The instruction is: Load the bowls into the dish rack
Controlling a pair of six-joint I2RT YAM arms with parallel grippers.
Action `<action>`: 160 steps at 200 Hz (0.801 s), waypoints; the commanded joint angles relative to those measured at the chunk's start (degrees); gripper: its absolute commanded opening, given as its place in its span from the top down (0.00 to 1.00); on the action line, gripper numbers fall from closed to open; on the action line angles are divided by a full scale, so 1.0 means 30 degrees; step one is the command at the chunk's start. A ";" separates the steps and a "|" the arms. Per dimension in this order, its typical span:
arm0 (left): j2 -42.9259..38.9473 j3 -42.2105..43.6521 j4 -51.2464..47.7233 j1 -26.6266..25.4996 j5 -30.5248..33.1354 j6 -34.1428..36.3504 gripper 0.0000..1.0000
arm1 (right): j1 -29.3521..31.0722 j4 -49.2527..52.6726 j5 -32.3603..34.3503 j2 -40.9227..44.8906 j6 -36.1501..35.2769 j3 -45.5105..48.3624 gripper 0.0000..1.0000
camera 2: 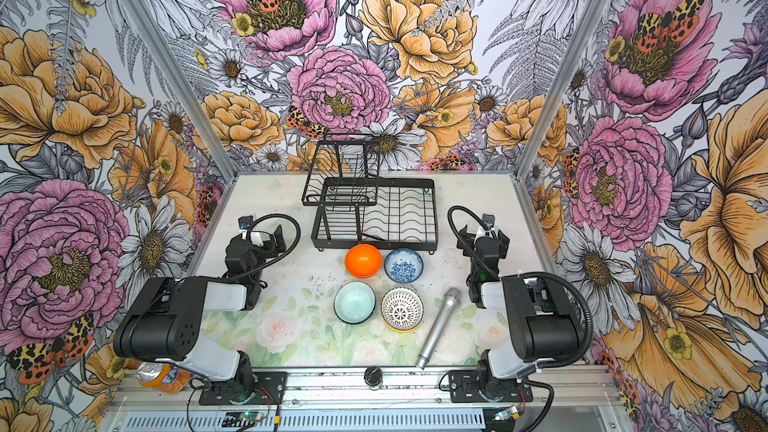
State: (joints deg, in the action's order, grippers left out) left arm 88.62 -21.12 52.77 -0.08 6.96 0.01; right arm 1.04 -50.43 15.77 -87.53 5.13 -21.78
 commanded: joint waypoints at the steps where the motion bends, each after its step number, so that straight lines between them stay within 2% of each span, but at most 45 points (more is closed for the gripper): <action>1: 0.0050 -0.0236 0.0107 0.0123 -0.0394 0.0135 0.01 | -0.0114 -0.0367 -0.0174 -0.0122 0.0253 0.0108 0.01; 33: -0.0008 -0.0268 0.0062 0.0121 -0.0242 0.0141 0.01 | -0.0127 -0.0444 -0.0138 -0.0092 0.0240 0.0139 0.01; 53: -0.1306 -0.0688 -0.1744 -0.0051 0.1384 -0.0229 0.01 | 0.0211 0.1193 0.0496 0.0901 0.0059 -0.0364 0.00; 66: -0.2364 -0.1672 -0.4627 -0.0077 0.3339 -0.0983 0.01 | 0.0341 0.2546 0.0941 0.1753 0.0032 -0.0750 0.01; 78: -0.3318 -0.2913 -0.8087 -0.0197 0.4067 -0.1582 0.01 | 0.0707 0.3683 0.1695 0.2573 -0.0158 -0.1085 0.01; 97: -0.4723 -0.4182 -1.1705 -0.0801 0.5006 -0.2284 0.01 | 0.1352 0.6768 0.2165 0.4538 -0.0054 -0.1885 0.00; 115: -0.5588 -0.5971 -1.6282 -0.0997 0.4465 -0.3690 0.01 | 0.1773 1.0505 0.2255 0.6185 0.0825 -0.3158 0.01; 132: -0.5938 -0.7334 -1.9440 -0.1056 0.3073 -0.4827 0.01 | 0.1847 1.5348 0.0222 0.7020 0.2066 -0.5554 0.00; 160: -0.6747 -0.8773 -2.3590 -0.1875 0.1917 -0.5606 0.01 | 0.2588 2.1098 -0.1923 0.6914 0.2019 -0.9234 0.01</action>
State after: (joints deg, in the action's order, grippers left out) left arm 70.11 -44.60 1.08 -3.62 16.43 -12.19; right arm 7.09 -8.80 16.29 -67.22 8.97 -41.63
